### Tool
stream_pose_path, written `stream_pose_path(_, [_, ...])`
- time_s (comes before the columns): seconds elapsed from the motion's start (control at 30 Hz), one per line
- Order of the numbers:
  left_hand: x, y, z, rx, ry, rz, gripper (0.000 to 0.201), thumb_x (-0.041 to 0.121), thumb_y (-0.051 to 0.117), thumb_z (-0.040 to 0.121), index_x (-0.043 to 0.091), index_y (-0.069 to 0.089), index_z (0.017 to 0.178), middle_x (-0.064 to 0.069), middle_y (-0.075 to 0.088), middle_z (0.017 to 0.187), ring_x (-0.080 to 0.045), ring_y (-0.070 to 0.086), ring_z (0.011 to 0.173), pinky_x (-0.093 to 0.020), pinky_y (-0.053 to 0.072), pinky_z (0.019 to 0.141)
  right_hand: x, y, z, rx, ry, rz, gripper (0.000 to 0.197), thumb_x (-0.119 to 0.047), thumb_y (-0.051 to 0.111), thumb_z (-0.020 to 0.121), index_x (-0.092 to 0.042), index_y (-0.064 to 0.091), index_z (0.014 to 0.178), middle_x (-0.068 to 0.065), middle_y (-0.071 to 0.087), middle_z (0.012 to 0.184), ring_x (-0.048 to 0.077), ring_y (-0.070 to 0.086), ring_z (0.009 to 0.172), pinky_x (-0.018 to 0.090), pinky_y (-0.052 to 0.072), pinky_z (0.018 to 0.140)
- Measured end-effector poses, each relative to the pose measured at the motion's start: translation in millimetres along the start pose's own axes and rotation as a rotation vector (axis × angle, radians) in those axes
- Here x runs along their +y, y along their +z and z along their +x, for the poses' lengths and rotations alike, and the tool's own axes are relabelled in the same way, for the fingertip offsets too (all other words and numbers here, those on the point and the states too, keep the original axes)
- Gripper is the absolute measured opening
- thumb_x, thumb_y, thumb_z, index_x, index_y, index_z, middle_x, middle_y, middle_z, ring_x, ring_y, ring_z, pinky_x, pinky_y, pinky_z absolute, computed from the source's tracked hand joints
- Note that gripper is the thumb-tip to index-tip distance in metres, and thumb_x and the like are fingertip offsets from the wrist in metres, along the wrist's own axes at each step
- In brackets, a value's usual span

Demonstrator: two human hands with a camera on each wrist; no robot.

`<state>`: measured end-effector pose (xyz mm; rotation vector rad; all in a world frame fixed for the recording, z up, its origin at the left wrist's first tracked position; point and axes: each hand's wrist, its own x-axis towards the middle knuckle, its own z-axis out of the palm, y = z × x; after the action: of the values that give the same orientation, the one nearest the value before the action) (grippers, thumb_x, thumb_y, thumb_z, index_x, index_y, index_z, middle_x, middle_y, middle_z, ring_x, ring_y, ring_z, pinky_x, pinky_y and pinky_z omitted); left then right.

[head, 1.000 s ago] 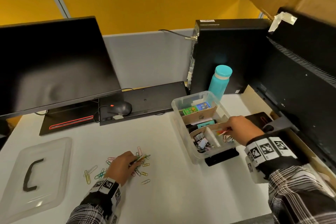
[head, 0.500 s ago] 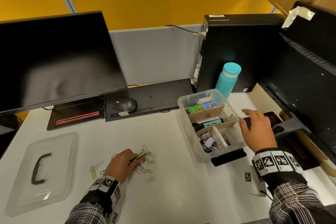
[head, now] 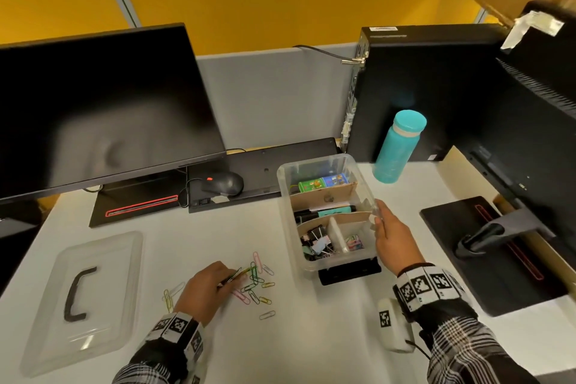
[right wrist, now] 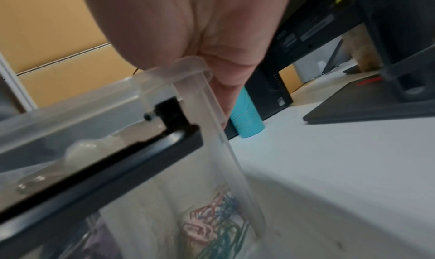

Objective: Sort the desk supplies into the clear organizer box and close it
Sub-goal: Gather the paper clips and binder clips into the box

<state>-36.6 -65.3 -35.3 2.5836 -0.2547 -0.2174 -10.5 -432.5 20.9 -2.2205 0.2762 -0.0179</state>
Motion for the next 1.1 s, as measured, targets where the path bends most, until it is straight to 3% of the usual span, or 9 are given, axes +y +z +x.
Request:
stream_pose_path(0.1, [-2, -9, -1, 0.054, -0.004, -0.008, 0.025, 0.038, 0.063, 0.088, 0.020, 0.073, 0.102, 0.015, 0.059, 0.083, 0.000, 0.057, 0.071, -0.015, 0.045, 0.064, -16, 14, 1, -0.026, -0.012, 0.041, 0.042, -0.017, 0.031, 0.101, -0.012, 0.035, 0.142, 0.009, 0.049, 0.138, 0.017, 0.048, 0.120, 0.017, 0.027, 0.098])
stream_pose_path(0.2, [12, -33, 0, 0.189, 0.040, -0.002, 0.017, 0.025, 0.067, 0.085, 0.016, 0.074, 0.098, 0.014, 0.061, 0.083, 0.002, 0.057, 0.069, -0.010, 0.046, 0.063, -19, 25, 3, -0.019, 0.010, 0.061, 0.044, -0.019, 0.031, 0.101, -0.013, 0.032, 0.144, 0.008, 0.045, 0.142, 0.022, 0.045, 0.128, 0.022, 0.030, 0.103])
stream_pose_path(0.3, [56, -64, 5, 0.260, 0.187, 0.023, 0.022, 0.035, 0.061, 0.089, 0.021, 0.072, 0.103, 0.014, 0.062, 0.090, 0.002, 0.057, 0.074, -0.012, 0.049, 0.068, -15, 27, 2, -0.033, 0.005, 0.068, 0.045, -0.016, 0.031, 0.101, -0.012, 0.030, 0.146, 0.009, 0.043, 0.144, 0.022, 0.043, 0.130, 0.020, 0.028, 0.101])
stream_pose_path(0.37, [96, -75, 15, 0.205, 0.289, 0.063, 0.024, 0.034, 0.056, 0.090, 0.024, 0.070, 0.107, 0.012, 0.062, 0.093, 0.000, 0.056, 0.079, -0.016, 0.050, 0.071, -14, 26, 2, -0.039, -0.007, 0.085, 0.045, -0.016, 0.031, 0.101, -0.013, 0.029, 0.146, 0.009, 0.044, 0.144, 0.021, 0.044, 0.129, 0.019, 0.029, 0.100])
stream_pose_path(0.5, [174, -59, 49, -0.020, 0.423, 0.278, 0.027, 0.024, 0.054, 0.094, 0.020, 0.064, 0.119, -0.001, 0.061, 0.105, -0.019, 0.059, 0.095, -0.033, 0.050, 0.078, -12, 27, 1, -0.039, -0.018, 0.122, 0.045, -0.019, 0.031, 0.101, -0.014, 0.029, 0.146, 0.007, 0.045, 0.142, 0.020, 0.045, 0.128, 0.019, 0.029, 0.100])
stream_pose_path(0.67, [243, -33, 84, -0.308, 0.373, 0.648, 0.026, 0.000, 0.047, 0.093, -0.002, 0.062, 0.114, -0.018, 0.061, 0.115, -0.036, 0.060, 0.105, -0.042, 0.049, 0.085, -7, 29, 3, -0.023, -0.024, 0.185, 0.044, -0.018, 0.030, 0.102, -0.014, 0.030, 0.145, 0.007, 0.045, 0.143, 0.019, 0.043, 0.129, 0.020, 0.028, 0.103])
stream_pose_path(0.77, [261, -27, 100, -0.389, 0.311, 0.654, 0.027, 0.001, 0.042, 0.096, -0.003, 0.060, 0.115, -0.019, 0.062, 0.119, -0.034, 0.060, 0.109, -0.039, 0.049, 0.087, -6, 28, 2, -0.027, -0.032, 0.191, 0.044, -0.020, 0.030, 0.102, -0.014, 0.030, 0.146, 0.008, 0.044, 0.144, 0.019, 0.042, 0.131, 0.020, 0.026, 0.104])
stream_pose_path(0.93, [265, -19, 117, -0.532, 0.293, 0.619, 0.033, 0.010, 0.056, 0.092, -0.001, 0.056, 0.124, -0.018, 0.058, 0.128, -0.031, 0.056, 0.116, -0.036, 0.045, 0.095, -7, 28, 0, -0.015, -0.029, 0.227, 0.045, -0.023, 0.032, 0.102, -0.014, 0.031, 0.145, 0.006, 0.043, 0.144, 0.018, 0.041, 0.131, 0.018, 0.025, 0.103])
stream_pose_path(1.1, [245, -35, 120, -0.457, 0.283, 0.336, 0.030, 0.019, 0.063, 0.089, 0.009, 0.065, 0.117, -0.007, 0.067, 0.116, -0.025, 0.062, 0.106, -0.036, 0.050, 0.094, -4, 29, 1, -0.014, -0.058, 0.174, 0.044, -0.025, 0.031, 0.101, -0.016, 0.033, 0.144, 0.006, 0.046, 0.143, 0.020, 0.043, 0.131, 0.028, 0.030, 0.110])
